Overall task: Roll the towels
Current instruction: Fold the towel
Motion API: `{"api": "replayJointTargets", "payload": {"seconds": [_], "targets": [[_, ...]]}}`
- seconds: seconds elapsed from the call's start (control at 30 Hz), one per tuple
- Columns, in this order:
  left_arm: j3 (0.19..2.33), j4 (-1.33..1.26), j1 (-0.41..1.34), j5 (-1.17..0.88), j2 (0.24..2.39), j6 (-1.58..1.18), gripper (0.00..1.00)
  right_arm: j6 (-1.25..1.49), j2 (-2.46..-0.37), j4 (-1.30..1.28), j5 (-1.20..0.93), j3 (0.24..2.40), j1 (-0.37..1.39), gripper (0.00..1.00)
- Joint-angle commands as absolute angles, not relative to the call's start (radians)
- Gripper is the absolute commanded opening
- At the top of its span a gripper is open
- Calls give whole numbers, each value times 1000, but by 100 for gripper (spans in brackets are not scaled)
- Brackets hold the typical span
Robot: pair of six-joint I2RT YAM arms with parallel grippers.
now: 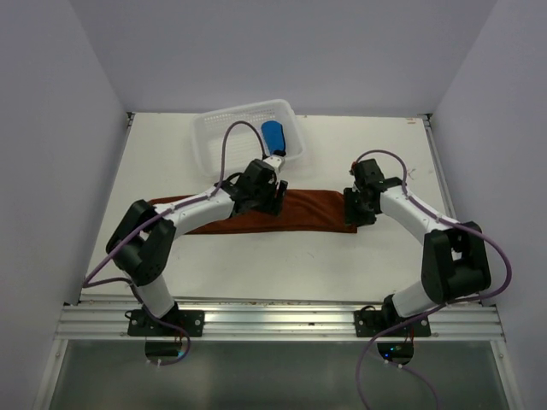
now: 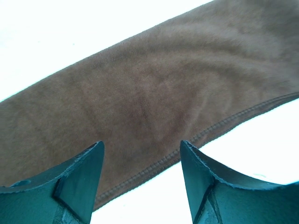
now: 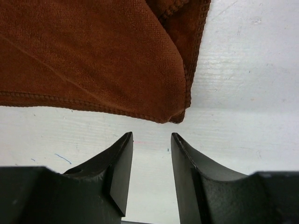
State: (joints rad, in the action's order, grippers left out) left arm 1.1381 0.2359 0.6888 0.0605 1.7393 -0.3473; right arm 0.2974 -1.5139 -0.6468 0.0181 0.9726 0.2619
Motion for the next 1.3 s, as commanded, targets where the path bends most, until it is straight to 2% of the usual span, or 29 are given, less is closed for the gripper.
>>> {"api": "replayJointTargets", "payload": {"seconds": [0.0, 0.37, 0.67, 0.77, 0.87, 0.9, 0.97, 1.0, 1.03, 1.27], "targets": [[1143, 256, 693, 80, 1652, -324, 71, 336, -1474, -608, 64, 971, 255, 44], [1078, 302, 660, 132, 1468, -278, 75, 416, -1540, -420, 5, 923, 146, 46], [1014, 333, 534, 110, 1344, -241, 78, 423, -1654, -359, 5, 914, 138, 46], [1011, 351, 505, 118, 1299, -226, 79, 413, -1666, -379, 44, 913, 138, 41], [1006, 367, 488, 156, 1256, -209, 81, 405, -1667, -393, 84, 911, 135, 29], [997, 365, 480, 169, 1246, -198, 83, 406, -1667, -396, 84, 910, 135, 20], [985, 362, 473, 205, 1218, -195, 84, 403, -1672, -406, 101, 919, 135, 12], [965, 350, 462, 216, 1209, -193, 85, 399, -1675, -425, 110, 931, 130, 3], [954, 344, 457, 222, 1191, -196, 86, 397, -1675, -434, 118, 936, 126, 0], [884, 298, 414, 203, 1157, -233, 89, 393, -1602, -520, 178, 1011, 23, 0]]}}
